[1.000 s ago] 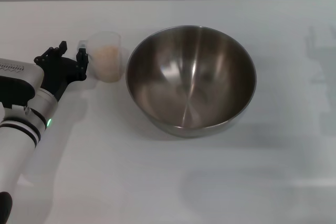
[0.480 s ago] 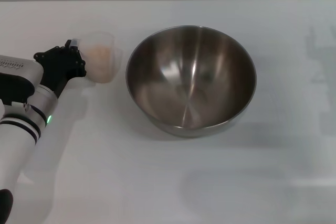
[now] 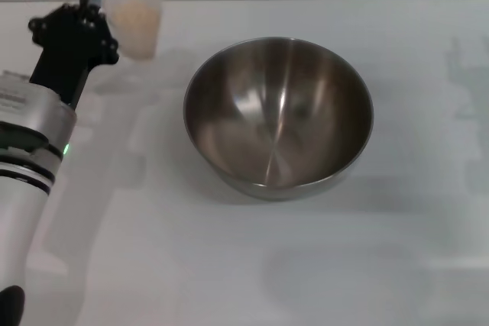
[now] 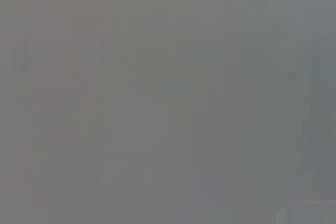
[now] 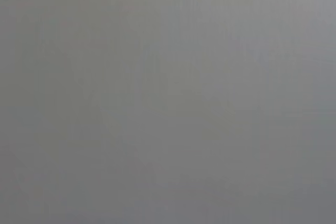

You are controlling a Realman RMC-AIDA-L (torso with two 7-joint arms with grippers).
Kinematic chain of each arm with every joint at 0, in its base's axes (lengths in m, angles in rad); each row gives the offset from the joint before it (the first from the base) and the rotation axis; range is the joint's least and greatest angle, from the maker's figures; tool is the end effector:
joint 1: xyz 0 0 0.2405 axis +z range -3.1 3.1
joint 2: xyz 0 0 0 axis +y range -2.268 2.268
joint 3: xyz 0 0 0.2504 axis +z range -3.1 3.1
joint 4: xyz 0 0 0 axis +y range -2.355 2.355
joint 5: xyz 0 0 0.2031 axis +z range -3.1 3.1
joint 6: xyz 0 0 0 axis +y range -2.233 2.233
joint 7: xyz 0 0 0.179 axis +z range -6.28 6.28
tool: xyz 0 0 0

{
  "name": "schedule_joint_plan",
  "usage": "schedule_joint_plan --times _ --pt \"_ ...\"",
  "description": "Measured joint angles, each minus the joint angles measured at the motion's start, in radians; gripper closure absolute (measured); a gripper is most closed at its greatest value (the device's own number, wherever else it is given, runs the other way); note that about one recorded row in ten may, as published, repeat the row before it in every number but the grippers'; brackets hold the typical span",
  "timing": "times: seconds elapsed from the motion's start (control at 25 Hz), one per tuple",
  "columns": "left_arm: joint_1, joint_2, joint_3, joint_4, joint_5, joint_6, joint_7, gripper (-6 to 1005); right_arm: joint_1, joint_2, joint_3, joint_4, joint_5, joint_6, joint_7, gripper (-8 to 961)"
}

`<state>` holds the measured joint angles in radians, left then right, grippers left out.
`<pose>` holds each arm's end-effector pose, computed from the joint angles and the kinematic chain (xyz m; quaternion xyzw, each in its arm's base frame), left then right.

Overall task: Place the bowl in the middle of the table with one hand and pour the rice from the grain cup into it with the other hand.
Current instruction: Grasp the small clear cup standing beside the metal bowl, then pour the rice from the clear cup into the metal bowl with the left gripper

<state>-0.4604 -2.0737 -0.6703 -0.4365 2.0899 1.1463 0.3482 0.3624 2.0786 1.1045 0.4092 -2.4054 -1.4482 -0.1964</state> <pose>-0.2383 0.3741 -0.0382 -0.7215 -0.0914 -0.2731 0.6296 0.2503 0.3532 0.0543 -0.5795 0.0482 0.3708 0.7241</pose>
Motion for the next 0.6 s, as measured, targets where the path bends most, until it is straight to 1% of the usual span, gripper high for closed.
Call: schedule_joint_plan --times 0.04,0.08,0.12,0.16,0.2,0.28,0.32,0.6 --pt "0.002 0.001 0.009 -0.012 0.011 0.032 0.063 974 0.004 0.0 0.002 -0.006 0.0 -0.001 0.0 464" --pt "0.002 0.001 0.009 -0.012 0.011 0.032 0.063 975 0.008 0.0 0.005 -0.012 0.0 -0.001 0.0 464" --pt "0.002 0.0 0.017 -0.02 0.025 0.051 0.113 975 0.012 0.0 0.008 -0.019 0.0 -0.001 0.0 463" --pt "0.004 -0.004 0.032 -0.062 0.09 0.082 0.346 975 0.018 0.0 0.011 -0.026 0.0 -0.002 0.0 463" --pt "0.004 -0.004 0.032 -0.062 0.09 0.082 0.346 975 0.021 0.0 0.013 -0.031 0.0 -0.002 0.002 463" --pt "0.005 -0.006 0.059 -0.093 0.116 0.078 0.52 975 0.029 0.0 0.015 -0.039 0.0 0.0 0.006 463" --pt "0.004 -0.006 0.069 -0.098 0.117 0.077 0.562 975 0.031 0.0 0.015 -0.04 0.0 0.001 0.007 463" --pt "-0.012 -0.006 0.184 -0.117 0.119 0.071 1.033 975 0.052 0.0 0.014 -0.057 0.0 0.003 0.008 463"
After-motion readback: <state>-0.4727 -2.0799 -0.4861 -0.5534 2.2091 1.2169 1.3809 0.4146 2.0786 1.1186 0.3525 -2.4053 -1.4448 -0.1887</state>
